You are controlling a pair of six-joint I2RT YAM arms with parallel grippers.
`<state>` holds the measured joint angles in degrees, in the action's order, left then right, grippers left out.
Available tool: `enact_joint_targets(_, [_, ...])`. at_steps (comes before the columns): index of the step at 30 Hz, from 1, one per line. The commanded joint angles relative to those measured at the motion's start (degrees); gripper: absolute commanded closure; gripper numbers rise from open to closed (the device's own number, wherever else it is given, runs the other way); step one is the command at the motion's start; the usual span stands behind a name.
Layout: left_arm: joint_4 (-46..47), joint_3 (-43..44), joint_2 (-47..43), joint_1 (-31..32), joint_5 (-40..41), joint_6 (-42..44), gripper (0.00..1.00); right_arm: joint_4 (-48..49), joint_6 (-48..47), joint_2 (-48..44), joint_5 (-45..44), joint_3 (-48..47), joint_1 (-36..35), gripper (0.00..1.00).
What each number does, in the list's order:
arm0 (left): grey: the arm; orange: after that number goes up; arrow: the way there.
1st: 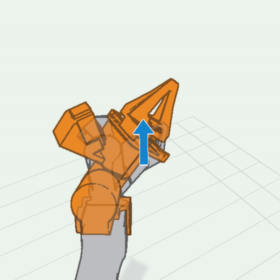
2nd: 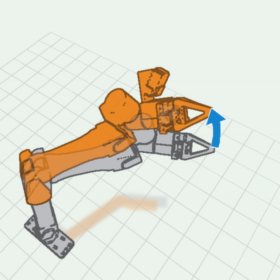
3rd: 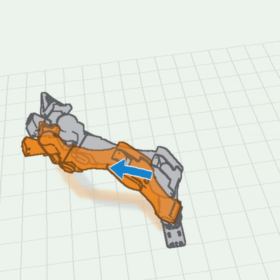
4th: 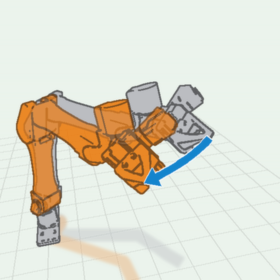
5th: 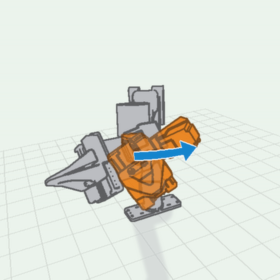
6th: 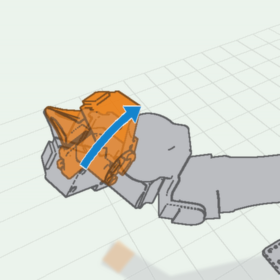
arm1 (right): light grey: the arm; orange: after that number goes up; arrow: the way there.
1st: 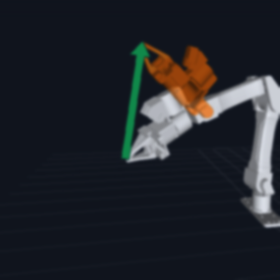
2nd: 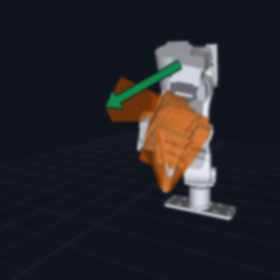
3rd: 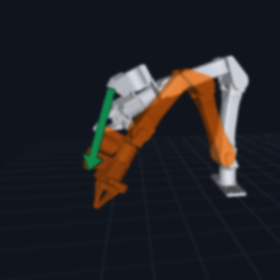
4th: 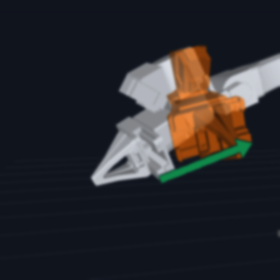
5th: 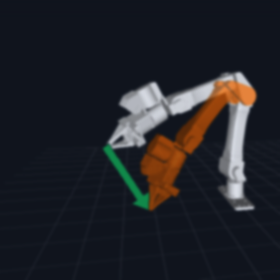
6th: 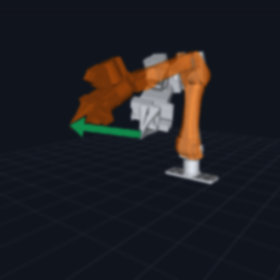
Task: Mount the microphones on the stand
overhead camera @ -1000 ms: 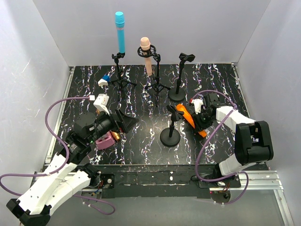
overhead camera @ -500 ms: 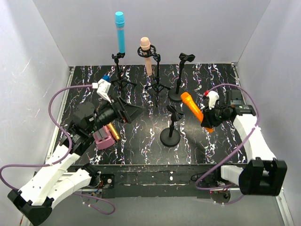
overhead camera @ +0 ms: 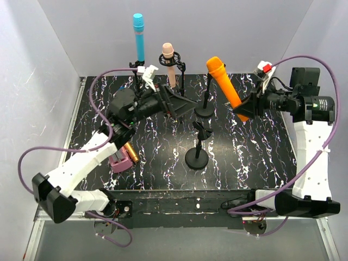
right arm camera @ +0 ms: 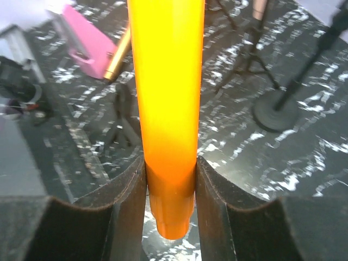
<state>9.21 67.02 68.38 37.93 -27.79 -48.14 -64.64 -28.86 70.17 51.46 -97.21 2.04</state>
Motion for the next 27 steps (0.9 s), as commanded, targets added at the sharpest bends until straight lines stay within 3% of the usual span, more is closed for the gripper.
enact_joint_targets(1, [4.7,7.1,5.0,6.7,2.5,6.2,0.02,-6.6,4.1,3.6,14.2,-6.8,-1.1,0.99])
enact_joint_targets(6, [10.7,9.4,10.3,12.4,7.3,10.3,0.02,-6.1,8.1,4.3,19.7,-8.2,-3.5,0.99])
enact_joint_targets(16, [16.6,9.7,13.3,14.1,16.1,10.3,0.04,-2.8,11.4,2.5,21.1,-3.1,-5.8,0.99])
enact_joint_targets(27, [18.6,10.5,14.0,14.2,17.9,8.1,0.27,-3.2,9.3,2.1,18.3,-0.5,-9.3,0.99])
